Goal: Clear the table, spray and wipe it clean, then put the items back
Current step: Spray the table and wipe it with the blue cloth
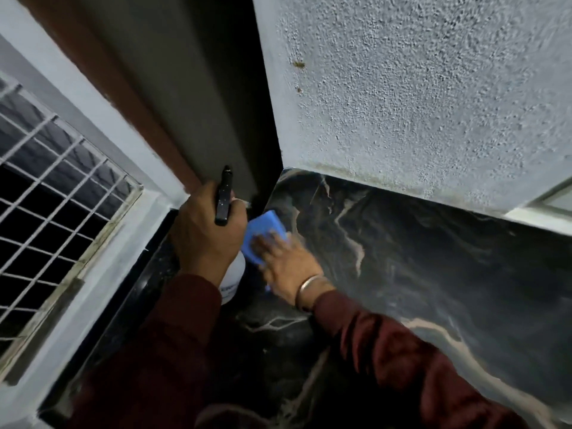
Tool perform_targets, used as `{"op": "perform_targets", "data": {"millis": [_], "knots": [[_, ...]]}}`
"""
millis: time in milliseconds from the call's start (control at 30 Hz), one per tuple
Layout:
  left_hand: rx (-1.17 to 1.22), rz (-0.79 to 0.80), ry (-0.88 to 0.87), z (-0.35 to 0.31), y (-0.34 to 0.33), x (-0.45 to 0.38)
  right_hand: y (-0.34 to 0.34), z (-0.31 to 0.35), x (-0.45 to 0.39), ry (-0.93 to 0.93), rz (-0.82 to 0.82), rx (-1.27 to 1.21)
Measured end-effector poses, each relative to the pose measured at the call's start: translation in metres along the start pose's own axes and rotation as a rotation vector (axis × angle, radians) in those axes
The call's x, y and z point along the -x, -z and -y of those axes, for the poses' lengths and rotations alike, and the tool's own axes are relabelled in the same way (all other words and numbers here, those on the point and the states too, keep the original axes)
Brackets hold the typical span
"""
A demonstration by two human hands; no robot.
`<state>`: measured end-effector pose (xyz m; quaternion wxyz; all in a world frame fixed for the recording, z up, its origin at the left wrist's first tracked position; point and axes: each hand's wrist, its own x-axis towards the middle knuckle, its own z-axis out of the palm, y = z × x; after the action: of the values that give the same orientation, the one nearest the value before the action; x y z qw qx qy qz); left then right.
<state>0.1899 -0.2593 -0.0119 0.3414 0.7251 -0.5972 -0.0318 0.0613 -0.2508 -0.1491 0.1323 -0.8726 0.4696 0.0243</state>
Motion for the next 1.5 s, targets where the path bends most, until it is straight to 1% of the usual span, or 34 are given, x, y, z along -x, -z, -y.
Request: {"op": "perform_targets", "data": {"millis": [100,167,233,267,300,333,433,533,633,667,733,800,833,900,933,967,1033,1133,1200,1300,1333,1400,1500], "knots": [[0.03,-0.015,-0.005,0.0,0.011,0.005,0.008,-0.058,0.005,-0.287,-0.154,-0.002],[0.041,-0.021,-0.014,0.006,0.02,0.01,0.014,-0.081,0.011,-0.463,-0.145,-0.016],[0.042,-0.01,-0.02,0.014,0.028,0.018,0.014,-0.076,0.013,-0.561,-0.142,-0.046],[0.042,0.001,-0.023,0.017,0.031,0.022,0.014,-0.062,0.011,-0.579,-0.154,-0.044],[0.037,0.011,-0.028,0.022,0.036,0.027,0.012,-0.04,0.009,-0.559,-0.152,-0.041],[0.03,0.019,-0.031,0.026,0.04,0.031,0.007,-0.014,0.008,-0.501,-0.137,-0.033],[0.0,0.012,-0.021,0.04,0.055,0.041,-0.019,0.072,0.022,-0.267,-0.07,0.001],[0.012,-0.007,-0.007,0.055,0.08,0.054,-0.047,0.149,0.068,-0.039,-0.041,-0.026],[0.017,-0.003,-0.035,0.077,0.104,0.067,-0.063,0.184,0.124,0.193,0.023,-0.007],[0.014,0.004,-0.044,0.082,0.107,0.071,-0.064,0.175,0.13,0.22,0.023,0.026],[0.015,0.007,-0.05,0.09,0.113,0.079,-0.058,0.149,0.122,0.108,0.014,0.072],[0.013,0.002,-0.051,0.103,0.124,0.09,-0.046,0.127,0.094,-0.127,-0.062,0.05],[0.017,0.001,-0.046,0.109,0.128,0.094,-0.037,0.121,0.08,-0.25,-0.052,0.026],[0.026,0.008,-0.026,0.121,0.137,0.103,-0.034,0.132,0.064,-0.396,-0.042,-0.007],[0.031,0.009,-0.013,0.125,0.141,0.106,-0.037,0.145,0.06,-0.4,-0.057,-0.006],[0.034,0.012,0.0,0.13,0.145,0.109,-0.042,0.166,0.064,-0.366,-0.05,0.014],[0.039,0.02,0.006,0.137,0.151,0.113,-0.057,0.211,0.084,-0.197,-0.034,0.047],[0.051,0.025,-0.005,0.144,0.155,0.121,-0.085,0.269,0.135,0.057,-0.003,0.009],[0.048,0.036,-0.008,0.147,0.154,0.125,-0.099,0.281,0.168,0.183,0.002,0.002],[0.048,0.052,-0.011,0.148,0.151,0.128,-0.105,0.258,0.19,0.314,-0.006,0.095],[0.053,0.055,-0.013,0.147,0.15,0.127,-0.1,0.246,0.19,0.322,-0.008,0.103],[0.059,0.064,-0.02,0.146,0.148,0.129,-0.092,0.221,0.183,0.225,-0.024,0.064],[0.068,0.064,-0.049,0.143,0.146,0.131,-0.069,0.159,0.168,-0.113,-0.099,0.03]]}}
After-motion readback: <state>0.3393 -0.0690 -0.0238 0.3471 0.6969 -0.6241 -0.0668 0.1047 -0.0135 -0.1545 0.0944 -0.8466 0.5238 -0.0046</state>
